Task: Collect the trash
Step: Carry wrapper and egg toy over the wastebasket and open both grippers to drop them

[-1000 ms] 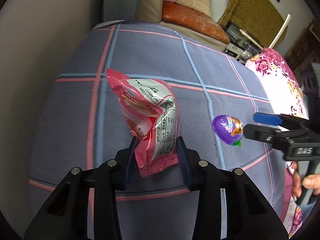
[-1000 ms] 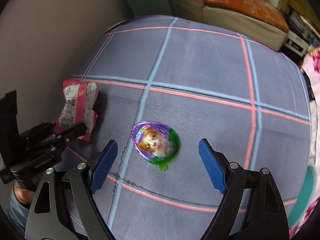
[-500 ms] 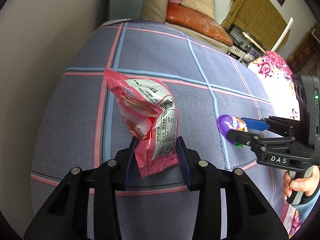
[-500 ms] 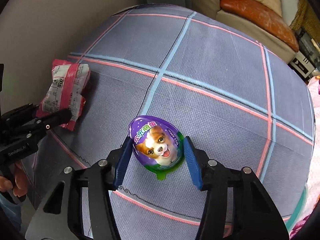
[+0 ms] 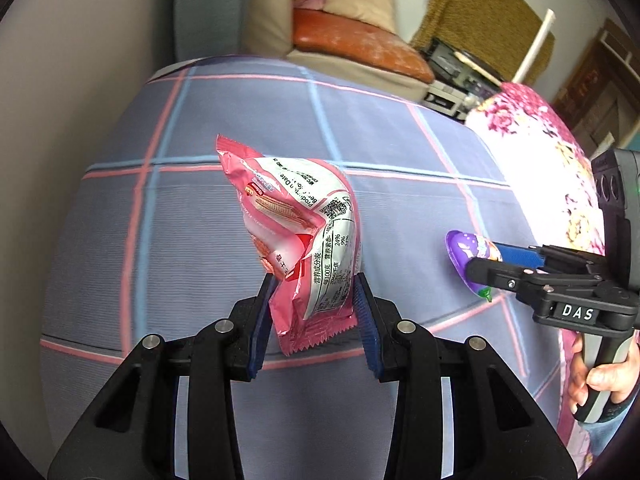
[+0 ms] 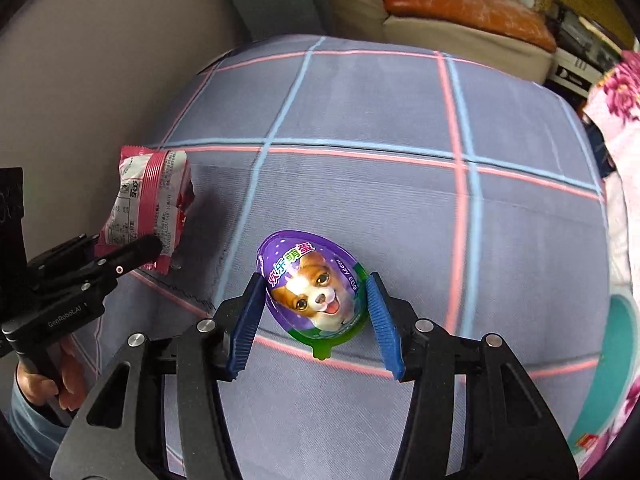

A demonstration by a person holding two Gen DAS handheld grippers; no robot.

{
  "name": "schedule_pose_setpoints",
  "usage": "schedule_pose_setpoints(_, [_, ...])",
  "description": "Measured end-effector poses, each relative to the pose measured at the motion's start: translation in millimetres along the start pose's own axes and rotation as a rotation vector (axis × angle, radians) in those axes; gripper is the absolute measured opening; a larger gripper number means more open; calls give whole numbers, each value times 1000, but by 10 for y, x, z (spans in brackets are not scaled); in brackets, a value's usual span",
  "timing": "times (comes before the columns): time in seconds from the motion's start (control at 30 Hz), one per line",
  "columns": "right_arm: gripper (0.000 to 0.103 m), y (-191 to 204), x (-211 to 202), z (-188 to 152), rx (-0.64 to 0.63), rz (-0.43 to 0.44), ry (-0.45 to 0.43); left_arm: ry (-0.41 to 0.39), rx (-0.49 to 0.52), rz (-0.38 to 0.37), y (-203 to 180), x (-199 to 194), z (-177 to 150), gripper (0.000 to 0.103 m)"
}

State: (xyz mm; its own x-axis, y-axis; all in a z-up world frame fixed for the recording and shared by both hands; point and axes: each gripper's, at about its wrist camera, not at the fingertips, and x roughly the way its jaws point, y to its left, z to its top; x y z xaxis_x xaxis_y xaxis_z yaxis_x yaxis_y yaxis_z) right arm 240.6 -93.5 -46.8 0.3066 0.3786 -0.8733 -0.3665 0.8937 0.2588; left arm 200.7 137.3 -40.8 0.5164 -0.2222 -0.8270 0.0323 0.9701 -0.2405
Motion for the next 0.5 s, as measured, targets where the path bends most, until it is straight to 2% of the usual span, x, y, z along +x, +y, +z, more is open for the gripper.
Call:
schedule_pose_setpoints(0.2, [50, -302, -376, -181, 61, -9, -60, 5, 69, -18, -470, -39, -47, 40])
schedule_pose_setpoints(0.5, [50, -706, -977, -626, 155, -16, -179, 20, 161, -43, -1173, -68, -162, 40])
